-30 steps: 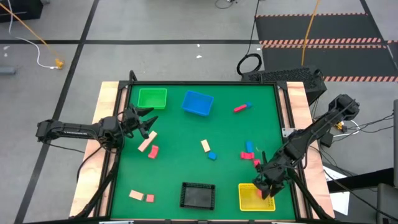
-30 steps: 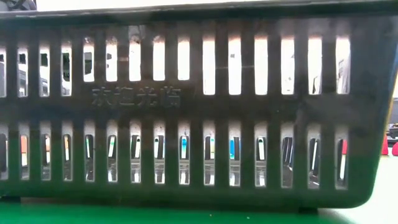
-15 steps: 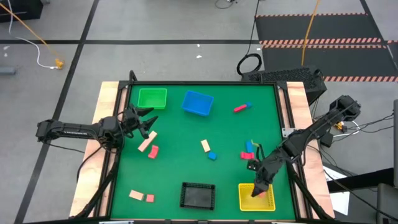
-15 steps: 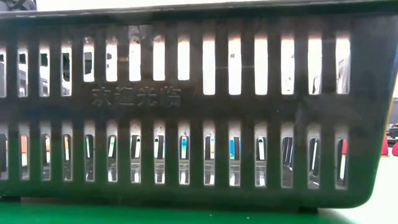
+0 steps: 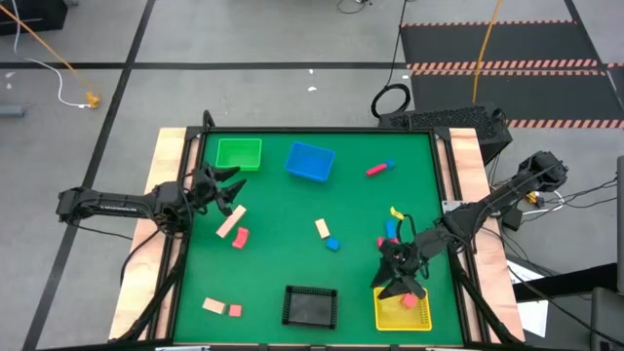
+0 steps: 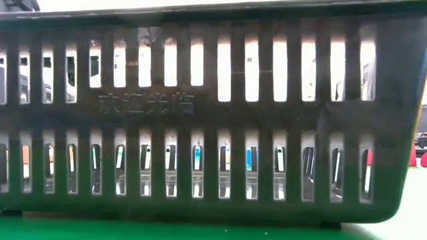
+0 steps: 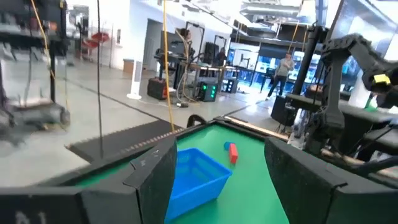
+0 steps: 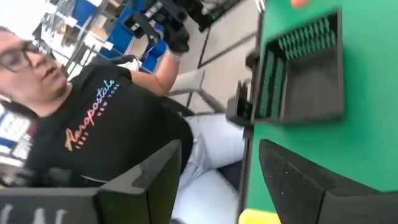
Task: Sort & place blocks by color
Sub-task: Put the top brown wooden block into the green basket
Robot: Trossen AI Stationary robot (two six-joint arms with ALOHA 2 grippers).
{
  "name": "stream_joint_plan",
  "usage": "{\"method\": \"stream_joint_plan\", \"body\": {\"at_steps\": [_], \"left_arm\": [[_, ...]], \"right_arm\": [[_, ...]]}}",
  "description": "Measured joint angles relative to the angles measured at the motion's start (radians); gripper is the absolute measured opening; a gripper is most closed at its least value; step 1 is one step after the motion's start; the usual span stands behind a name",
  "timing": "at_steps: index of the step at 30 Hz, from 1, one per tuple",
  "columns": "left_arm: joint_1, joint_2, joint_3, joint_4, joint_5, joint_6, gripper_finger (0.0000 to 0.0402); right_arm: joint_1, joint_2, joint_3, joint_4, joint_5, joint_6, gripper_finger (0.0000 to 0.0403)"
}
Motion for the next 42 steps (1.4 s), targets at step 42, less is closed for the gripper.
{"method": "stream_joint_plan", "body": {"at_steps": [42], "left_arm": [[0.033,0.399,0.33,-0.393,0.023,-0.307,0.0243]], "right_arm": [[-0.283,0.0,0.0,0.134,0.512,-0.519,0.0206]]}}
